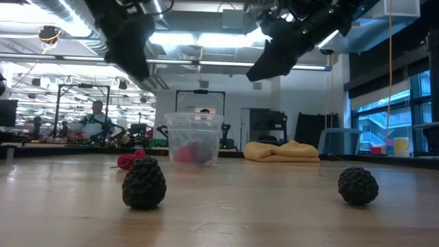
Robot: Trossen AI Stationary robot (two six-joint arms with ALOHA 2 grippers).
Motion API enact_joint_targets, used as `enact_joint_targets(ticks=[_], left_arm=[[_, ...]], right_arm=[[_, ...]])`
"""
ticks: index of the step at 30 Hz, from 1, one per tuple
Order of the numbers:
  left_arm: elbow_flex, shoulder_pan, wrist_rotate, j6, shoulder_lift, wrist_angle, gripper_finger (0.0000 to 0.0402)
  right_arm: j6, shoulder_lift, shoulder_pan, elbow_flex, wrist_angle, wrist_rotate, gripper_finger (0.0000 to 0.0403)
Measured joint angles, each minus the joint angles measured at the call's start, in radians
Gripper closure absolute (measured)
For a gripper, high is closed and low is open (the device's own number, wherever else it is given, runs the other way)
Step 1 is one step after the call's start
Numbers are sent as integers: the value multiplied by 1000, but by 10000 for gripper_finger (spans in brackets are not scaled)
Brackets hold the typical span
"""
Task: Pick and placing Produce into tupperware
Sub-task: Put the top red raspberry into the transparent container
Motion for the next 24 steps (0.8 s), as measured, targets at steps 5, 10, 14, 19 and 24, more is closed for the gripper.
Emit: enact_joint_targets(ticks=[5, 10, 14, 19, 24], left_arm=[[-1, 40, 31, 11, 58, -65, 253], [-1, 94, 106, -33, 170, -92, 214], [-1, 115, 96, -85, 290, -72, 178], [-1, 126, 96, -97, 410, -26, 167], [-1, 124, 99, -98, 492, 71, 166]], right_arm=[[1, 0, 0, 0, 26, 0, 242], [2, 0, 0, 0, 41, 0, 242], [3, 0, 0, 0, 42, 0, 242], [30, 0, 0, 0, 42, 0, 242], [30, 0, 0, 0, 41, 0, 242]])
